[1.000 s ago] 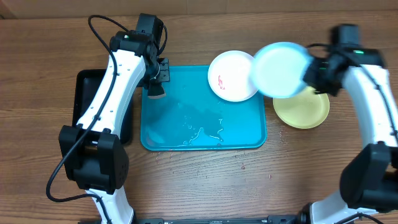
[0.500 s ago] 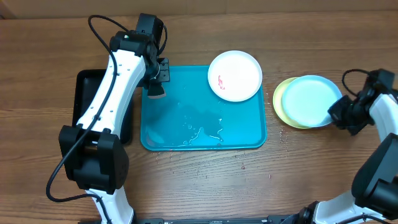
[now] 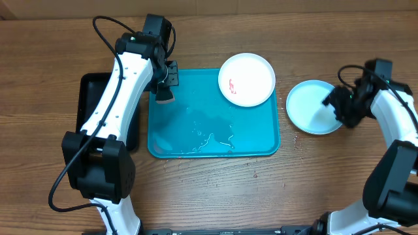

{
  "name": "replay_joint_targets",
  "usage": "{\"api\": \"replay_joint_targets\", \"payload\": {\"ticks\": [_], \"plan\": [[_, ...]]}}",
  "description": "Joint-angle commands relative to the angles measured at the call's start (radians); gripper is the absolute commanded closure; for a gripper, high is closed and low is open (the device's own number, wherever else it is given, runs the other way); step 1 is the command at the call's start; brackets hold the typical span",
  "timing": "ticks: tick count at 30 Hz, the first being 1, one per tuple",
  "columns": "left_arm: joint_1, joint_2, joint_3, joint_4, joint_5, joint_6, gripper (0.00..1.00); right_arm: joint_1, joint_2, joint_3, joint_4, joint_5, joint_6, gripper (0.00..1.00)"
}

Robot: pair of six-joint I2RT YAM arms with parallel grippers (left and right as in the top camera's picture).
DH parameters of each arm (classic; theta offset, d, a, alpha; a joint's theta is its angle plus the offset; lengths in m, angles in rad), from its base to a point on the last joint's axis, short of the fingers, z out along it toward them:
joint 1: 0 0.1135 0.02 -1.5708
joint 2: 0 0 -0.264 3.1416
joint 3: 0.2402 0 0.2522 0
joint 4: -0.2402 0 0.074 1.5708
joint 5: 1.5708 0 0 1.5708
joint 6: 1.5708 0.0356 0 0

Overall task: Clean dirty plates on tray and stack at the side
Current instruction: 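Move the right gripper to the white plate rim and pull it left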

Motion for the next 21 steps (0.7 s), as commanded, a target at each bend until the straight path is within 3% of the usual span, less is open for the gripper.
{"api": "replay_joint_targets", "payload": {"ticks": [1,10,19,21], "plan": [[-0.003,0.007,0.011,0.007,0.012,-0.011,0.96,0.099,-0.031,0.033,0.057,-0.105,0.012,0.32],[-0.003,0.007,0.011,0.008,0.011,-0.018,0.96,0.372,0.048,0.032,0.184,0.111,0.314,0.45],[-0.003,0.007,0.011,0.016,0.011,-0.018,0.96,0.506,0.161,0.033,0.262,0.224,0.338,0.53],[-0.003,0.007,0.011,0.016,0.011,-0.018,0.96,0.516,0.199,0.033,0.262,0.209,0.334,0.63]]}}
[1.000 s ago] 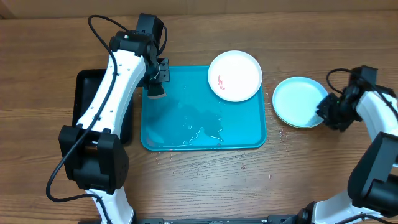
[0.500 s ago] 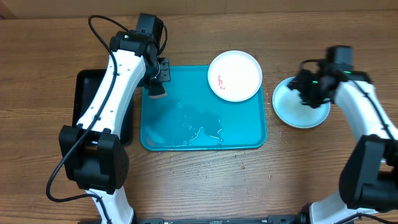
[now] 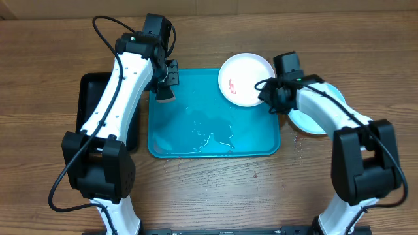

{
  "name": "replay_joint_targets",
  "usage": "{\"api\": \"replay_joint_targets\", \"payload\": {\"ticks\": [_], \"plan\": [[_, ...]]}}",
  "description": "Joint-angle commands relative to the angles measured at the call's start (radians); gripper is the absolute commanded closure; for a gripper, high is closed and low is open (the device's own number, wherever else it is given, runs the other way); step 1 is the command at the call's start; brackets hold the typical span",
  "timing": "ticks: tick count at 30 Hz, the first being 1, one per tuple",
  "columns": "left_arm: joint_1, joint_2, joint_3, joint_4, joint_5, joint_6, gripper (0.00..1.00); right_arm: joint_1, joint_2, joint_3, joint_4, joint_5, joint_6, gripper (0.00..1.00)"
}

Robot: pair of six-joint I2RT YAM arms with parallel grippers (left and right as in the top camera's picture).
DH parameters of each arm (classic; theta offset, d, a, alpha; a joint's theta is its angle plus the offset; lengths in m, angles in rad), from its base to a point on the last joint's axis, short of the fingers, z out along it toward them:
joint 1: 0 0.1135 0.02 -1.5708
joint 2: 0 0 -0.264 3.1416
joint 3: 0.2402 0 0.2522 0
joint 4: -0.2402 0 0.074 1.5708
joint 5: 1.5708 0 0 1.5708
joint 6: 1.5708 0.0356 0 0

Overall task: Clean dirty plates on tray and stack at the side
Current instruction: 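Move the right gripper to the white plate rim and pull it left, then hold the white plate with the right gripper and scrub it with the sponge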

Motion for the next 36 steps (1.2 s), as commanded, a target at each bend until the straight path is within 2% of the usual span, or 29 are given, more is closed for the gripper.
{"api": "replay_joint_targets", "payload": {"ticks": [1,2,3,5,8,13,14,15,17,19,20,22,25,31,33,36], "plan": [[-0.003,0.007,0.011,0.003,0.008,-0.014,0.96,0.015,0.059,0.019,0.007,0.014,0.009,0.69],[-0.003,0.007,0.011,0.003,0.008,-0.014,0.96,0.019,0.066,0.019,0.005,0.0,0.001,0.74],[-0.004,0.007,0.011,0.003,0.008,-0.014,0.96,0.031,0.07,0.019,0.0,-0.028,-0.02,0.83],[-0.004,0.007,0.011,0.003,0.008,-0.014,0.96,0.047,0.069,0.019,-0.01,-0.048,-0.02,0.91],[-0.004,0.007,0.011,0.003,0.008,-0.014,0.96,0.08,0.065,0.023,-0.032,-0.122,-0.073,0.96],[-0.004,0.007,0.011,0.003,0.008,-0.014,0.96,0.153,0.049,0.065,-0.202,-0.175,-0.137,0.95],[-0.004,0.007,0.011,0.003,0.008,-0.014,0.96,0.163,0.047,0.072,-0.225,-0.175,-0.154,0.92],[-0.004,0.007,0.011,0.005,0.008,-0.014,0.96,0.172,0.044,0.08,-0.246,-0.175,-0.174,0.86],[-0.004,0.007,0.011,0.006,0.008,-0.014,0.96,0.183,0.043,0.1,-0.276,-0.174,-0.231,0.62],[-0.004,0.007,0.011,0.006,0.008,-0.014,0.96,0.183,0.043,0.116,-0.278,-0.174,-0.317,0.45],[-0.003,0.007,0.011,0.006,0.008,-0.014,0.96,0.182,0.043,0.119,-0.261,-0.17,-0.365,0.38],[-0.004,0.007,0.011,0.006,0.008,-0.014,0.96,0.175,0.043,0.119,-0.217,-0.155,-0.45,0.35],[-0.004,0.007,0.011,0.006,0.008,-0.014,0.96,0.172,0.061,0.118,-0.134,-0.036,-0.525,0.35],[-0.004,0.007,0.011,0.006,0.008,-0.014,0.96,0.17,0.135,0.118,-0.046,-0.039,-0.645,0.36],[-0.004,0.007,0.01,0.006,0.008,-0.014,0.96,0.168,0.15,0.118,-0.043,-0.043,-0.645,0.43],[-0.004,0.007,0.01,0.006,0.008,-0.014,0.96,0.169,0.158,0.118,-0.067,-0.043,-0.641,0.63]]}}
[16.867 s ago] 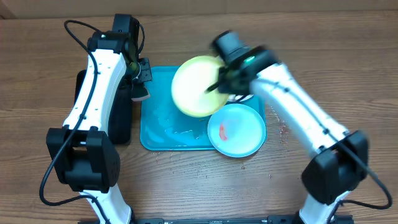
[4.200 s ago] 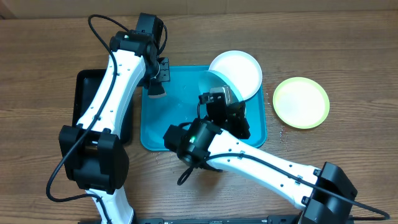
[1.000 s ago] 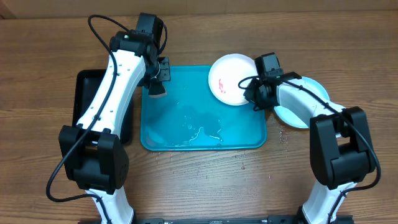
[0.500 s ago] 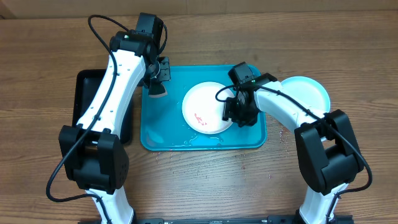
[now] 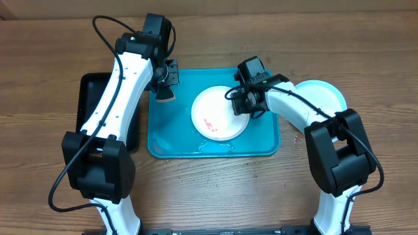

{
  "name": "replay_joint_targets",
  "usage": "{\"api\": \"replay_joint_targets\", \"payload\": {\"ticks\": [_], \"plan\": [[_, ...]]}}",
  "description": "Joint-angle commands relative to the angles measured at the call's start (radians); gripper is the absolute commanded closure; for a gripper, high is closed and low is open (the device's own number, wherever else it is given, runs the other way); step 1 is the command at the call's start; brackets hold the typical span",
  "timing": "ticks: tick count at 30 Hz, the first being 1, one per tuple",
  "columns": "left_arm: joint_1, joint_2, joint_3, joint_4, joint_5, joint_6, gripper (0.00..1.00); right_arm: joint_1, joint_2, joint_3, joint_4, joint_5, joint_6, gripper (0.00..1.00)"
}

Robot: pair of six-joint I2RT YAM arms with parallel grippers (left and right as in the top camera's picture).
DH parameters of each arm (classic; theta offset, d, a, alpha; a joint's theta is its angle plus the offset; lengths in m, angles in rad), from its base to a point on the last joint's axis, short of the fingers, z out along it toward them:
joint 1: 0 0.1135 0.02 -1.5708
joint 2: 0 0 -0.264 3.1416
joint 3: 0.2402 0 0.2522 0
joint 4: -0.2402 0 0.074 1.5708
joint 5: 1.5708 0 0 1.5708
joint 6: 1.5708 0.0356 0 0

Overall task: Clean dirty plates on tray and stack at the side
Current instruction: 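Hold the white plate with the right gripper and scrub it with the sponge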

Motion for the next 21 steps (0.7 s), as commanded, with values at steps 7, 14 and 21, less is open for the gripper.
{"api": "replay_joint_targets", "payload": {"ticks": [7,14,21], "plan": [[-0.007,0.007,0.009,0.008,0.008,-0.024,0.96,-0.008,0.037,0.005,-0.081,-0.039,0.138,0.96],[-0.038,0.007,-0.066,0.078,0.008,-0.025,0.96,-0.007,0.037,0.013,-0.18,-0.153,0.432,0.96],[-0.079,0.007,-0.235,0.24,0.016,-0.026,0.96,0.019,0.038,-0.016,-0.177,-0.166,0.596,0.96]]}}
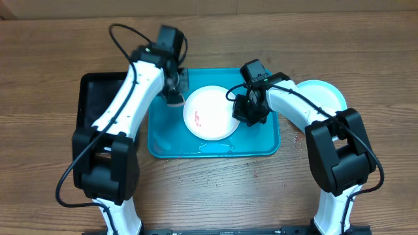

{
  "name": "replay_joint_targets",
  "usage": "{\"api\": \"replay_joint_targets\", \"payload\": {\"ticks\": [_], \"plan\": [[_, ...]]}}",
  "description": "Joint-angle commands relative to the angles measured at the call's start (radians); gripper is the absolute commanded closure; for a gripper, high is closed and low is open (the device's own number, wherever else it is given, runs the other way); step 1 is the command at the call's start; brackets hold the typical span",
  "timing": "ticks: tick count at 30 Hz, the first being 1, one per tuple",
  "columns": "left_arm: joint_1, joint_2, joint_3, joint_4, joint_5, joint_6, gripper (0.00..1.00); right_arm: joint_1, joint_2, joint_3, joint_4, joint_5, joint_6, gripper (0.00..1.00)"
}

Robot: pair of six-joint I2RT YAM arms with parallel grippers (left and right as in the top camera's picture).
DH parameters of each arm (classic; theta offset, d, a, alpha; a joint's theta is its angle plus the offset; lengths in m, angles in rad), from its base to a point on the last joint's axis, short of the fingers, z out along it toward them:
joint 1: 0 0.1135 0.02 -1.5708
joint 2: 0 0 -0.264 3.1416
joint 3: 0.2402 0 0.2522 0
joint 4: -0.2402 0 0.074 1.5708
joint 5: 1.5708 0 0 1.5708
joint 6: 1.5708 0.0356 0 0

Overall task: Clean dirty plates on tray and stack at the side
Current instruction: 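Hold the white plate with the right gripper and scrub it with the sponge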

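A white plate (210, 112) with a small red stain (197, 119) lies in the middle of the teal tray (261, 145). At the plate's right rim, my right gripper (243, 111) is shut on the edge. My left gripper (175, 96) hangs at the plate's upper left rim, blurred, shut on a pale grey sponge (174, 101). Whether the sponge touches the plate cannot be told. A clean light blue plate (324, 95) lies on the table to the right of the tray, partly hidden by my right arm.
A black tray (91, 108) stands to the left of the teal tray, partly under my left arm. A film of water shows on the teal tray's floor near its front edge. The brown wooden table (209, 189) extends toward the front.
The white plate has shifted a little to the left on the tray, still held at its right rim. My left gripper with the sponge has moved right, up to the plate's upper left rim.
The white plate first lay at the tray's back right corner, my right gripper over the blue plate. My right gripper then stood at the white plate's right rim, and later the plate lay mid-tray. Now it sits further left, beside the sponge.
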Motion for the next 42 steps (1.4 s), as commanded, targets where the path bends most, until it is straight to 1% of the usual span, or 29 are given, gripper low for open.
{"api": "replay_joint_targets", "payload": {"ticks": [1,7,9,13,19,23,26,28,30,32,36,39,40,42], "plan": [[-0.021,0.005,-0.079,0.057,0.012,-0.017,0.96,0.024,0.036,-0.029,0.0,-0.006,0.122,0.96],[-0.045,0.005,-0.193,0.209,0.012,-0.012,0.96,0.035,0.036,-0.029,0.013,-0.006,0.121,0.96],[-0.056,0.006,-0.235,0.28,0.015,0.03,0.96,0.039,0.036,-0.029,0.016,-0.006,0.118,0.96],[-0.08,0.006,-0.282,0.349,0.031,0.116,0.96,0.05,0.036,-0.029,0.021,-0.006,0.117,0.96],[-0.118,0.006,-0.306,0.362,0.076,0.215,0.96,0.057,0.036,-0.029,0.028,-0.006,0.11,0.96],[-0.14,0.006,-0.309,0.331,0.106,0.223,0.96,0.058,0.036,-0.029,0.028,-0.006,0.11,0.96],[-0.14,0.006,-0.309,0.3,0.265,0.222,0.96,0.06,0.036,-0.029,0.028,-0.006,0.11,0.96],[-0.135,0.006,-0.308,0.287,0.278,0.202,0.96,0.061,0.036,-0.029,0.028,-0.006,0.106,0.96],[-0.122,0.006,-0.308,0.293,0.253,0.163,0.96,0.061,0.036,-0.029,0.032,-0.014,0.094,0.96],[-0.105,0.006,-0.308,0.32,0.187,0.12,0.96,0.061,0.036,-0.029,0.032,-0.014,0.094,0.96],[-0.076,0.006,-0.308,0.415,-0.024,0.009,0.96,0.062,0.036,-0.029,0.032,-0.017,0.092,0.96],[-0.068,0.006,-0.309,0.476,-0.16,-0.04,0.96,0.063,0.036,-0.029,0.031,-0.017,0.091,0.96],[-0.067,0.006,-0.309,0.481,-0.186,-0.051,0.96,0.063,0.036,-0.029,0.029,-0.017,0.09,0.96],[-0.066,0.008,-0.311,0.473,-0.19,-0.051,0.96,0.063,0.036,-0.029,0.027,-0.017,0.087,0.96]]}}
